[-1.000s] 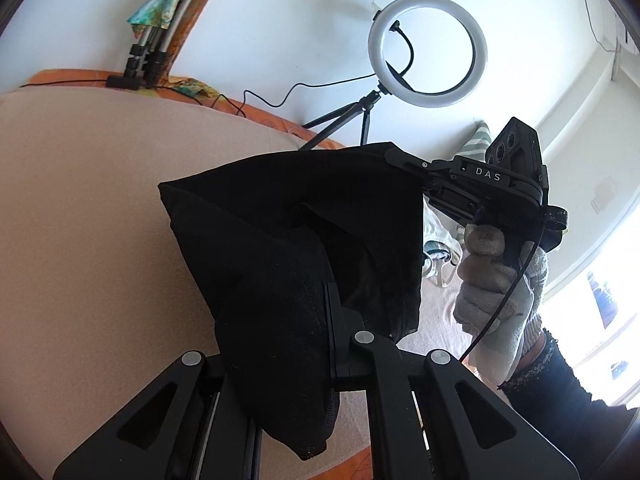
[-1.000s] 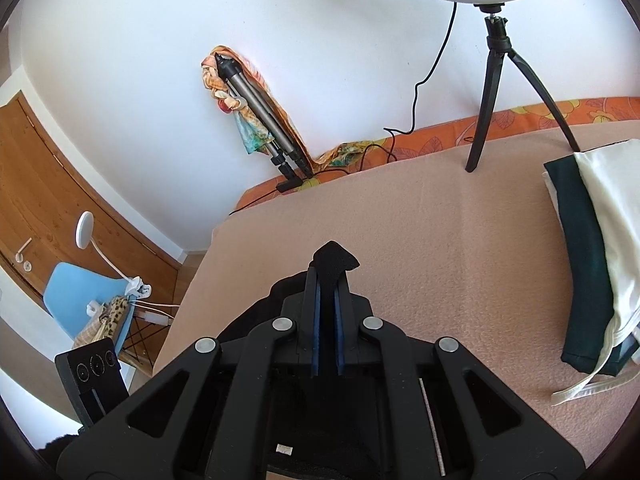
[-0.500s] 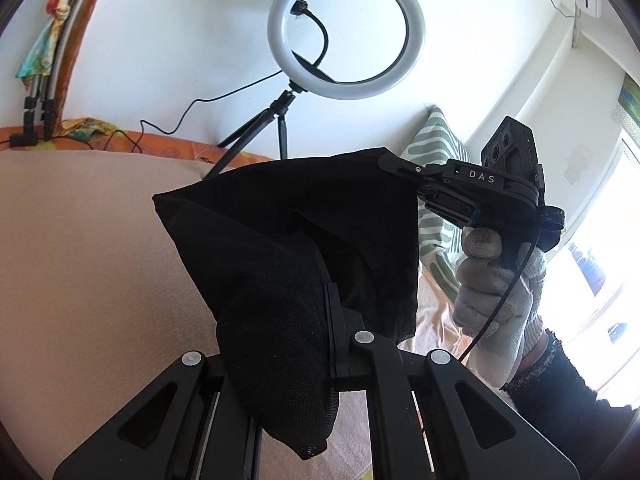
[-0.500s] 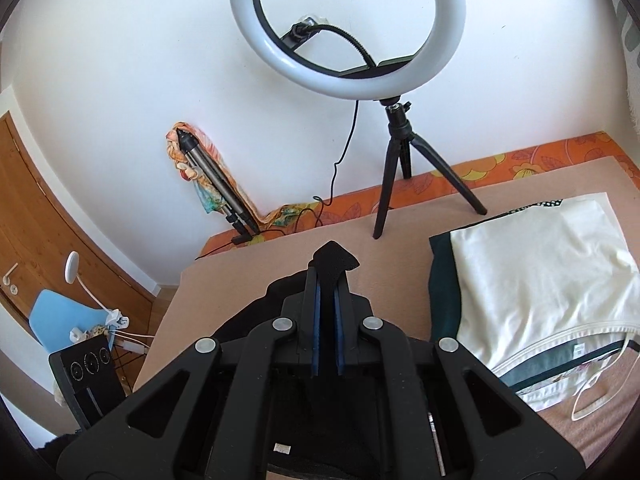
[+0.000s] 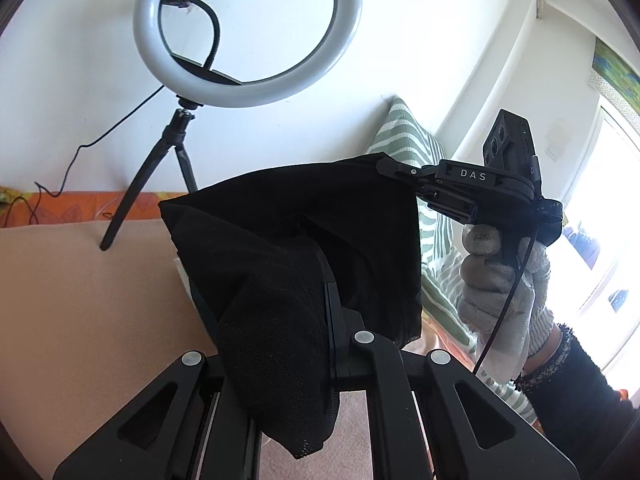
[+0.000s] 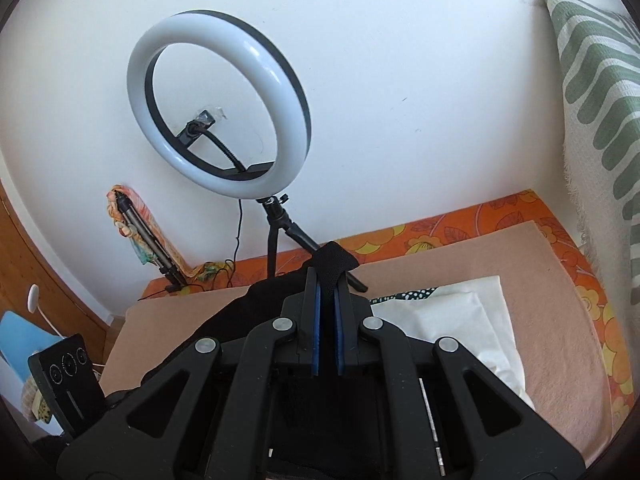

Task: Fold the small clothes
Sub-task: 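Carry the bundle onto the white and green clothes pile and release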

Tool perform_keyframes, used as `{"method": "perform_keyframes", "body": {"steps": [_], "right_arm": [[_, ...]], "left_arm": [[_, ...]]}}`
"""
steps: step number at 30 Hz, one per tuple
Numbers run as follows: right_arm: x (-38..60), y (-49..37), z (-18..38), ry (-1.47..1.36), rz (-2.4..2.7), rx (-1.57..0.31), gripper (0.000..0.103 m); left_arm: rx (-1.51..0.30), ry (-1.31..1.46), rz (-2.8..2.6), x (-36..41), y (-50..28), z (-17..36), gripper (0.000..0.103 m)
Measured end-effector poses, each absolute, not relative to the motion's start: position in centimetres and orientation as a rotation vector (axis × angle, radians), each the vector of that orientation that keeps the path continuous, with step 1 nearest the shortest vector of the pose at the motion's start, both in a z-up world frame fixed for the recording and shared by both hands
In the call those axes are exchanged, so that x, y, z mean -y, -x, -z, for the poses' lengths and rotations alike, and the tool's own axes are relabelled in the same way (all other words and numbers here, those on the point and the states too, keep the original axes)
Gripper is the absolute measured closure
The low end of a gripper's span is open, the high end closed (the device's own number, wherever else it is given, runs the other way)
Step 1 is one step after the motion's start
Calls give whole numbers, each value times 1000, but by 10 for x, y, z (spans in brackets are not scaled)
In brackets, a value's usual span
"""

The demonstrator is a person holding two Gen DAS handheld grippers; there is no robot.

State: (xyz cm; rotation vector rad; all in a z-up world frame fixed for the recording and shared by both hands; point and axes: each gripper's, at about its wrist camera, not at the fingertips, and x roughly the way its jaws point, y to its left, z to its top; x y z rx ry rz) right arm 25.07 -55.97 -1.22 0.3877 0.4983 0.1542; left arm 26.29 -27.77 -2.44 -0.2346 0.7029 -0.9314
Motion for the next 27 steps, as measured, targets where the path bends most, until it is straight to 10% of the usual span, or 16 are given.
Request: {"method": "perform_keyframes", "body": {"steps": [9,14,18,27], "right_arm": [[617,-307,47,-347,-100,-594,96],[642,-322,89,-258,98,-686,68],[660,-303,109,-334,62,-709,67],[664,-224,148,-550,-50,-736,62]], "left_arm": [[-791,162,990,340,-280,63,97],[-922,73,948,352,-273,90,78],[-906,51,912,339,-265,86,51],[-948,157,946,308,-271,85,47]]}}
